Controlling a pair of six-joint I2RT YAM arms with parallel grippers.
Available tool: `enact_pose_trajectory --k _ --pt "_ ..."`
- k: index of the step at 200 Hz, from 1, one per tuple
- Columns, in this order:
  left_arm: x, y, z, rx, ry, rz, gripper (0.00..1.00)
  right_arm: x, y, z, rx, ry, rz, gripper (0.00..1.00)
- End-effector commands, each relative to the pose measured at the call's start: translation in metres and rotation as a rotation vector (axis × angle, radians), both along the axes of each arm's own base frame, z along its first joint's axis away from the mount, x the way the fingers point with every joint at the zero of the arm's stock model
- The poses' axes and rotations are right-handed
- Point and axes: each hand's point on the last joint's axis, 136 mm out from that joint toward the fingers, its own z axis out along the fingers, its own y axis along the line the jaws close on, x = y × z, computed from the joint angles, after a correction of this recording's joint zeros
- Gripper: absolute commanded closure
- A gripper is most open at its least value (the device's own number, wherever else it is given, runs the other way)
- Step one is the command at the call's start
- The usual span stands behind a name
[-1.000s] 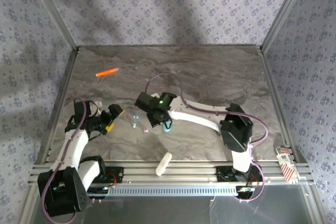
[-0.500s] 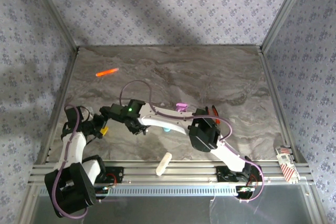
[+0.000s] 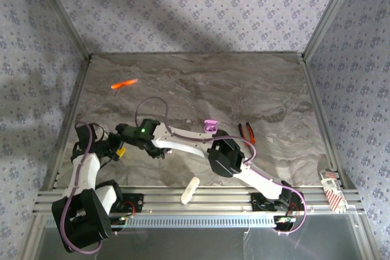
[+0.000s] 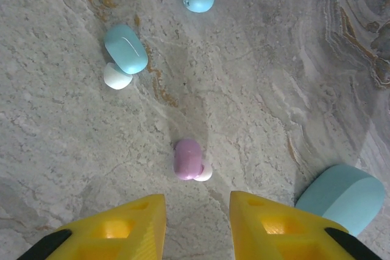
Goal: Insert the wireless bluetooth earbuds into the charging case
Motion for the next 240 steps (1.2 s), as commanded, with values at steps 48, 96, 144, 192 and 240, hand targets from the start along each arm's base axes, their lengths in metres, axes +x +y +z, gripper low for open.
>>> enact_pose_trajectory --k 48,96,144,192,240 --pt "0.0 0.006 0.002 0.033 -0.01 0.017 0.0 0.002 -0.002 -0.011 -0.037 0.002 -0.018 0.67" --pt "-0.002 0.012 0.0 0.062 0.005 0.038 0.0 0.003 0.001 -0.019 -0.026 0.016 -0.025 0.68" --pt "-0.008 0.034 -0.005 0.124 0.051 0.137 0.0 0.004 0.002 -0.024 -0.021 0.03 -0.033 0.68" --pt "-0.008 0.04 -0.004 0.128 0.054 0.163 0.0 0.005 0.003 -0.029 -0.015 0.046 -0.039 0.7" --pt "-0.008 0.04 -0.004 0.126 0.05 0.163 0.0 0.005 0.004 -0.036 -0.014 0.065 -0.045 0.71"
